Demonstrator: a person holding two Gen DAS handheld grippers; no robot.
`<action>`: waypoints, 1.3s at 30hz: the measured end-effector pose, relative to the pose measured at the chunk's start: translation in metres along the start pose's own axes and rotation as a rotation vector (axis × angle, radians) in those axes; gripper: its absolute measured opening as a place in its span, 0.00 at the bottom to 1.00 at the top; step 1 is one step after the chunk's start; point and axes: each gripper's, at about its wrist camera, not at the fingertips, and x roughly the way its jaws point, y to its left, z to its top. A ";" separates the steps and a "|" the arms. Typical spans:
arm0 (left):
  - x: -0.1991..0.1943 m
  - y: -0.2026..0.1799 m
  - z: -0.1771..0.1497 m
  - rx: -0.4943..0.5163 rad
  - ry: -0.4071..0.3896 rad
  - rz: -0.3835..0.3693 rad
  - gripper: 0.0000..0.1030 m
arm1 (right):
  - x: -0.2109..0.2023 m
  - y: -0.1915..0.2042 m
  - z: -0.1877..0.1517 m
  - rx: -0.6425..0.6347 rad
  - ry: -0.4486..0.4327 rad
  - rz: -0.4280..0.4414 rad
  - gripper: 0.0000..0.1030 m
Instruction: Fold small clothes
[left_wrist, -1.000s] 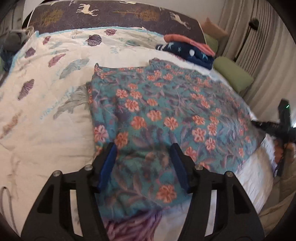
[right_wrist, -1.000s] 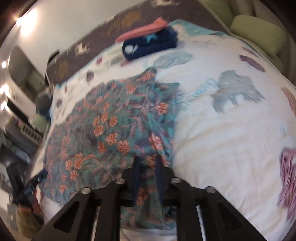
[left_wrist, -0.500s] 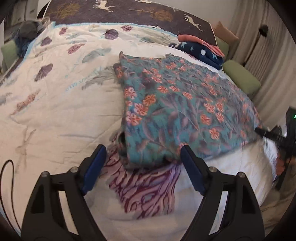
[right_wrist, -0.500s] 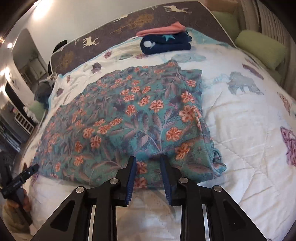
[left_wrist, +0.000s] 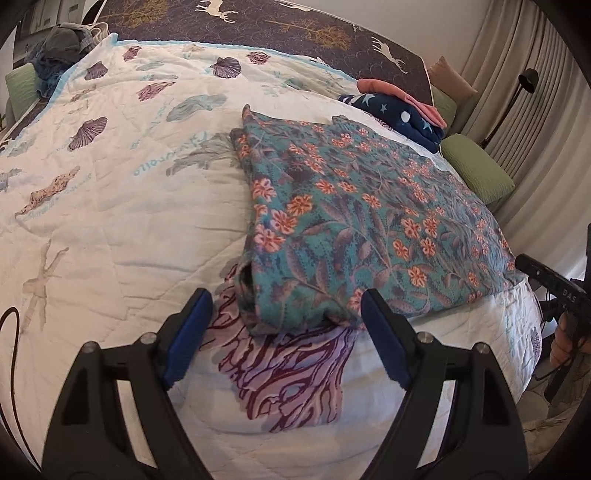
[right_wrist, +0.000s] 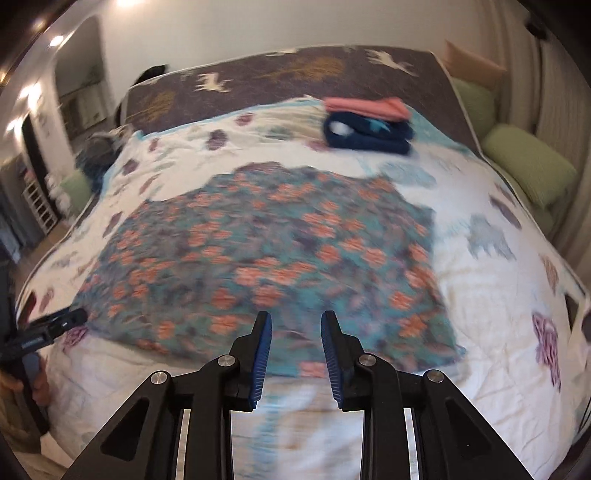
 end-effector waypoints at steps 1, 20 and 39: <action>-0.001 0.000 0.001 0.001 0.006 0.005 0.80 | 0.000 0.008 0.001 -0.022 -0.003 0.016 0.28; -0.071 0.092 -0.024 -0.199 -0.140 0.119 0.80 | 0.039 0.235 -0.028 -0.659 0.012 0.244 0.45; -0.057 0.127 -0.005 -0.289 -0.111 0.024 0.80 | 0.087 0.283 -0.023 -0.677 -0.031 0.148 0.09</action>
